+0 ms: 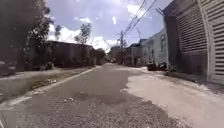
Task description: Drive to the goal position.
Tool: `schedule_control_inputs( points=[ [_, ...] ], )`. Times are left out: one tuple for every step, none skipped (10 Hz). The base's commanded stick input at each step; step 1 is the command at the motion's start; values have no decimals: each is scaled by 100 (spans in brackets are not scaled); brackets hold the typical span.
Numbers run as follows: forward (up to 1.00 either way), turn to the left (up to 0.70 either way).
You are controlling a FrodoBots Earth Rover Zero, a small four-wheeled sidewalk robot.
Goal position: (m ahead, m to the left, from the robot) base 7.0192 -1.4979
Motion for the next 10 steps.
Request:
schedule_control_inputs(
  points=[
    [70,0],
    [70,0],
    [70,0],
    [70,0],
    [70,0],
    [70,0],
    [70,0],
    [70,0],
    [70,0],
    [70,0]
  ],
)
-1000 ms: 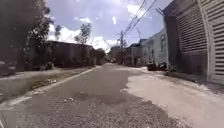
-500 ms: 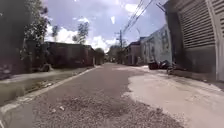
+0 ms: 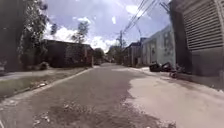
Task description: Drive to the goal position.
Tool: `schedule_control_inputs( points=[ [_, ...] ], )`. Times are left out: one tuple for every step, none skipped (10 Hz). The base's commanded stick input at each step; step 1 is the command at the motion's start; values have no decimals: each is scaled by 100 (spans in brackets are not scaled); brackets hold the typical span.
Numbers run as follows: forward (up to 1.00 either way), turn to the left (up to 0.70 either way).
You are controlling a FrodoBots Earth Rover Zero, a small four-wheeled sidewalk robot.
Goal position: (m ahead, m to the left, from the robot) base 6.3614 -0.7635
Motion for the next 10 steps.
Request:
schedule_control_inputs(
  points=[
    [70,0],
    [70,0],
    [70,0],
    [70,0],
    [70,0],
    [70,0],
    [70,0],
    [70,0],
    [70,0],
    [70,0]
  ],
)
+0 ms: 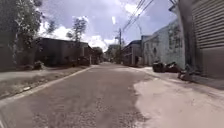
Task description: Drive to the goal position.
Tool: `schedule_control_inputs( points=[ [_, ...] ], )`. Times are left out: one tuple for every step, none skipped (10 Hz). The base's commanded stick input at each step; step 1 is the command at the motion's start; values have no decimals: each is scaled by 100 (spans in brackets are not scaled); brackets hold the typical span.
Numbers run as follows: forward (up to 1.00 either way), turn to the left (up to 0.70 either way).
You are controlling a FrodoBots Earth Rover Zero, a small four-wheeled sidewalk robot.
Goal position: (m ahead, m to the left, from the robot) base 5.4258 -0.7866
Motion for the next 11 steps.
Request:
schedule_control_inputs(
  points=[
    [70,0],
    [70,0],
    [70,0],
    [70,0],
    [70,0],
    [70,0],
    [70,0],
    [70,0],
    [70,0],
    [70,0],
    [70,0]
  ],
)
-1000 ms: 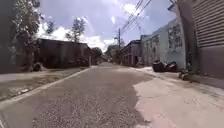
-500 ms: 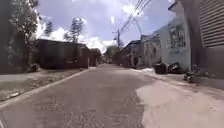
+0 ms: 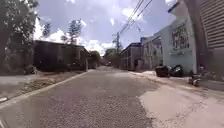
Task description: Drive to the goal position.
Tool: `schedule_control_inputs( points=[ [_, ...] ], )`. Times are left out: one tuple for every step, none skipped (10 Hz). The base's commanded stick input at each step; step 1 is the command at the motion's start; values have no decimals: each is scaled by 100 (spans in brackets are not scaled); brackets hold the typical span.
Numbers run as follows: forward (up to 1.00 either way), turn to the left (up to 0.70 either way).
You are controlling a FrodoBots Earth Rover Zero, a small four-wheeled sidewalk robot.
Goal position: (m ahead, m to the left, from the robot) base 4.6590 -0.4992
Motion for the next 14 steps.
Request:
schedule_control_inputs(
  points=[
    [70,0],
    [70,0],
    [70,0],
    [70,0],
    [70,0],
    [70,0],
    [70,0],
    [70,0],
    [70,0],
    [70,0],
    [70,0],
    [70,0],
    [70,0],
    [70,0]
  ],
)
